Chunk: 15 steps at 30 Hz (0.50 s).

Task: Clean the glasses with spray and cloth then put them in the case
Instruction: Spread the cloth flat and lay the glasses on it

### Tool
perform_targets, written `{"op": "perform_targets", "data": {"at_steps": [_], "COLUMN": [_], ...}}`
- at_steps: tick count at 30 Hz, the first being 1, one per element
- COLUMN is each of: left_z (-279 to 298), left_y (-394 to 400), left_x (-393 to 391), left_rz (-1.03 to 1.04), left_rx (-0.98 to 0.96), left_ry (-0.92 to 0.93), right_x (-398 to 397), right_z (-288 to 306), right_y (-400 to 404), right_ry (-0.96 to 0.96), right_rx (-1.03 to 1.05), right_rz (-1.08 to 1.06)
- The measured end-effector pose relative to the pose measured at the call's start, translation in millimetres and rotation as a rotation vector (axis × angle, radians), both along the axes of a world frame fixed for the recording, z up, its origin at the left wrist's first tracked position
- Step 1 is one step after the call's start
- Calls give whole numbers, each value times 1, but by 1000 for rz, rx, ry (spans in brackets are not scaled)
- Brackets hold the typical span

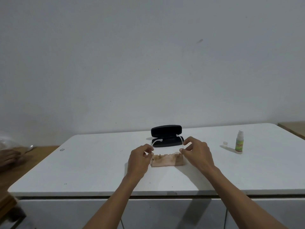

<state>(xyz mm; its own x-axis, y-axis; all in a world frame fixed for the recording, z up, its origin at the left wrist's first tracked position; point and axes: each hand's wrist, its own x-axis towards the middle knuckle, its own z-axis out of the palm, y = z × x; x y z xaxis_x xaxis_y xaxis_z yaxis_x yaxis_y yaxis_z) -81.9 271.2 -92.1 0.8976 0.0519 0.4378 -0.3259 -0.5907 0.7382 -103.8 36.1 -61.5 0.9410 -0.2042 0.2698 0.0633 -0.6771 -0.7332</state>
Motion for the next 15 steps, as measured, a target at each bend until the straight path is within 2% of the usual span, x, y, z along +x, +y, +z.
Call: {"op": "perform_targets", "data": {"at_steps": [2, 6, 11, 13, 15], "left_z": [1, 6, -3, -6, -5], "left_y": [0, 1, 3, 4, 6], "left_x": [0, 0, 3, 6, 7], "left_rz": [-11, -49, -196, -209, -191], "left_rx": [18, 311, 491, 476, 356], "left_ry": [-7, -44, -21, -1, 44], "right_x": [0, 2, 4, 6, 6], "right_z": [-1, 0, 0, 3, 6], "right_y": [0, -2, -2, -1, 1], "right_ry": [-15, -23, -40, -39, -16], "right_rx": [-5, -14, -32, -54, -115], "right_rz": [5, 8, 34, 54, 93]}}
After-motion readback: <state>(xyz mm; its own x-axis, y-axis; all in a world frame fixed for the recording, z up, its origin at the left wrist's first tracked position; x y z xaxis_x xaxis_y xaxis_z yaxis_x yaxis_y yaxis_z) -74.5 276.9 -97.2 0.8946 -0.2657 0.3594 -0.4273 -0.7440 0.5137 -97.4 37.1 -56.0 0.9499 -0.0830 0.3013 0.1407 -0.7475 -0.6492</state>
